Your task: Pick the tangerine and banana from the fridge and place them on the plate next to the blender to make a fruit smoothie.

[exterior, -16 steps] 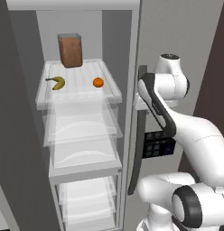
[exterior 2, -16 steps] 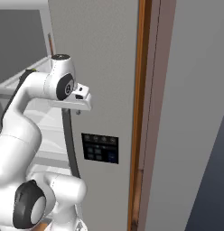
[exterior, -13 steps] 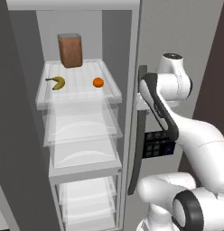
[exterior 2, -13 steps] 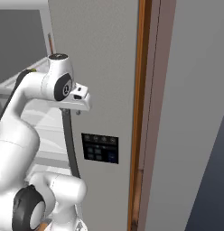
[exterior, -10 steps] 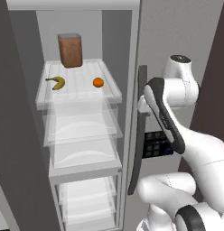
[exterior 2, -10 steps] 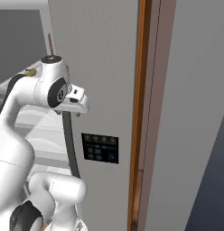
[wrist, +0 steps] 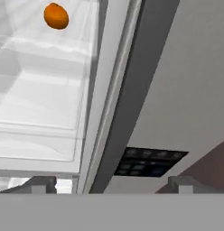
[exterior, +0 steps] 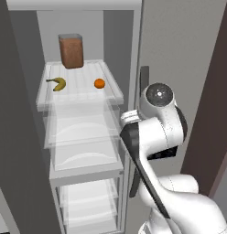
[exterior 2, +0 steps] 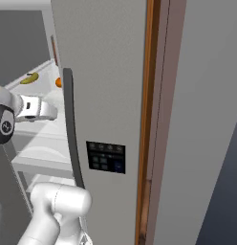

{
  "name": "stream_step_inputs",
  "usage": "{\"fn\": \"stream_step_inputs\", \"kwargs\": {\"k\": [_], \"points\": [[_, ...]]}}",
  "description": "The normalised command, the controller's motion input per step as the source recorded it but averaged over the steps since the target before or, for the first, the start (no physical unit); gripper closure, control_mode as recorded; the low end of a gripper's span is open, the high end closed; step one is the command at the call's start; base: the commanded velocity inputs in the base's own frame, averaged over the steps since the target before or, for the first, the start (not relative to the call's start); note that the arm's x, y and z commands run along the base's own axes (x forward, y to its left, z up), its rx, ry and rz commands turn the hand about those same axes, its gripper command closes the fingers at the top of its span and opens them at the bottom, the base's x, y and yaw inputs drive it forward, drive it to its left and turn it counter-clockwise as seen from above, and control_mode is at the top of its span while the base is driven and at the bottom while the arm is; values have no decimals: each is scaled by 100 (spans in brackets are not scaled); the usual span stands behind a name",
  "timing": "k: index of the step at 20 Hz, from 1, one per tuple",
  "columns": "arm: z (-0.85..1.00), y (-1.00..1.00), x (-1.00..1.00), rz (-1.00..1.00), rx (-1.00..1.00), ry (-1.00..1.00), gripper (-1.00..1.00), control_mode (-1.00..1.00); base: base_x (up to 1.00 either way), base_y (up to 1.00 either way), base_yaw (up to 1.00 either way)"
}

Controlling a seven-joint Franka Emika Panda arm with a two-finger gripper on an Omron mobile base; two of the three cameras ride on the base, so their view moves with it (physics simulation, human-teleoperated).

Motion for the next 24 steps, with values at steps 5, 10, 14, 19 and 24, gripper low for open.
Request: {"fn": "stream_step_inputs", "kwargs": {"k": [5, 10, 14, 19, 24], "points": [[59, 100, 19, -12, -30, -16, -100, -100, 0, 0, 0], [13, 50, 78, -12, -10, 9, -100, -100, 0, 0, 0], [-2, 0, 89, 0, 0, 7, -100, -100, 0, 0, 0], [16, 0, 65, 0, 0, 1, -100, -100, 0, 0, 0], [3, 0, 50, 0, 0, 0, -100, -100, 0, 0, 0]]}}
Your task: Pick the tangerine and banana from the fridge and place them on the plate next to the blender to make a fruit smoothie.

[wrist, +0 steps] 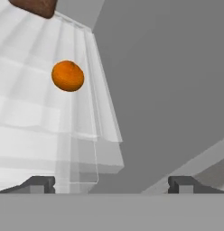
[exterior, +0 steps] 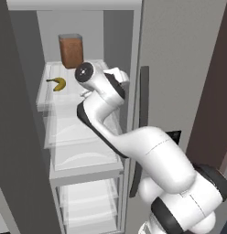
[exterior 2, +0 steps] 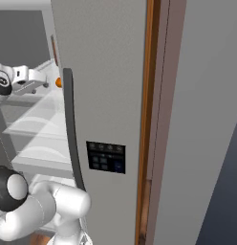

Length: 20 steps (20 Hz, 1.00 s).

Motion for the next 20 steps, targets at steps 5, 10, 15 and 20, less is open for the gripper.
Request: {"fn": "stream_step_inputs", "kwargs": {"k": [5, 10, 15, 20], "points": [[0, 0, 41, 0, 0, 0, -100, -100, 0, 0, 0], [0, 1, 37, 0, 0, 0, -100, -100, 0, 0, 0], [0, 11, 35, 0, 1, 0, -100, -100, 0, 0, 0], [0, 26, 31, 0, 2, 0, -100, -100, 0, 0, 0]]}}
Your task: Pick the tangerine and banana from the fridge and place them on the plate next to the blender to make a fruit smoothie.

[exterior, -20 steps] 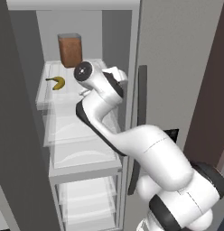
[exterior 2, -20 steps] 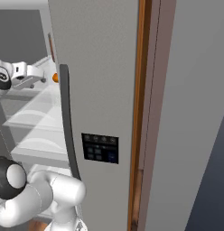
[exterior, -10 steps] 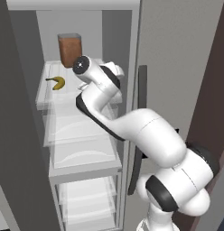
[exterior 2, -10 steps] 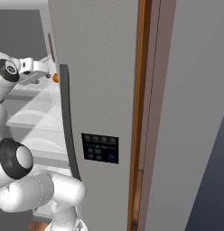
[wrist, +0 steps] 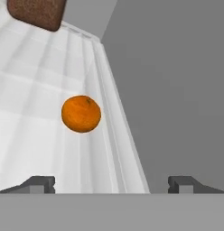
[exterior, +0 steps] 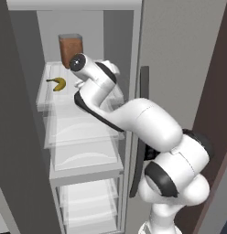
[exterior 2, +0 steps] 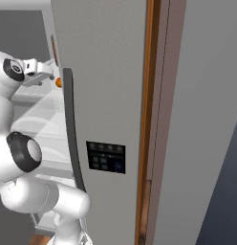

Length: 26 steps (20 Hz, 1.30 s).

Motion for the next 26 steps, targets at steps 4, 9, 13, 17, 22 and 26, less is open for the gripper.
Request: {"fn": "stream_step_inputs", "kwargs": {"k": [4, 9, 13, 17, 22, 26], "points": [[-2, 17, 28, 0, 5, 0, -100, -100, 0, 0, 0], [-1, 1, 37, 0, 6, 0, -100, -100, 0, 0, 0], [-8, 0, 35, 0, 1, 0, -100, -100, 0, 0, 0], [-27, 0, 32, 0, 0, 0, -100, -100, 0, 0, 0], [-19, 0, 37, 0, 0, 0, -100, -100, 0, 0, 0], [-5, 0, 44, 0, 1, 0, -100, -100, 0, 0, 0]]}}
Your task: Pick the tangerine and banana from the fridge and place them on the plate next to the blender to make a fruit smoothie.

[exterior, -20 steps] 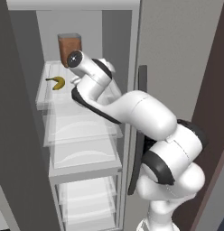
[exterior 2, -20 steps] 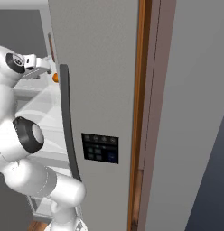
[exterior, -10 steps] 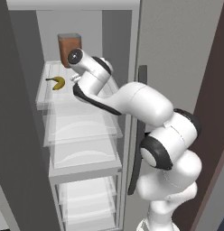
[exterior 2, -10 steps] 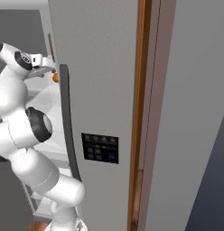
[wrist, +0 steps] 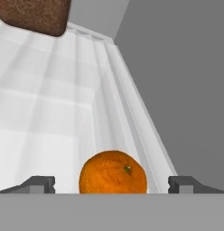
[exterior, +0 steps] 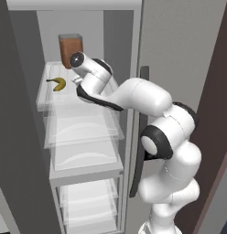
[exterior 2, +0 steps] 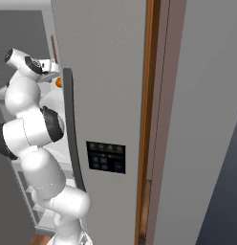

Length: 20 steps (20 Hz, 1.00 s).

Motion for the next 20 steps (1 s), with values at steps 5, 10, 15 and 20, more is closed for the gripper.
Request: {"fn": "stream_step_inputs", "kwargs": {"k": [5, 10, 15, 20], "points": [[-1, -3, 21, 0, 1, 0, -100, -100, 0, 0, 0], [-12, -22, 0, -2, 2, 0, -100, -100, 0, 0, 0], [-24, -36, 0, -1, 4, 0, -100, -100, 0, 0, 0], [-31, -35, 0, -1, 4, 2, -100, -100, 0, 0, 0]]}}
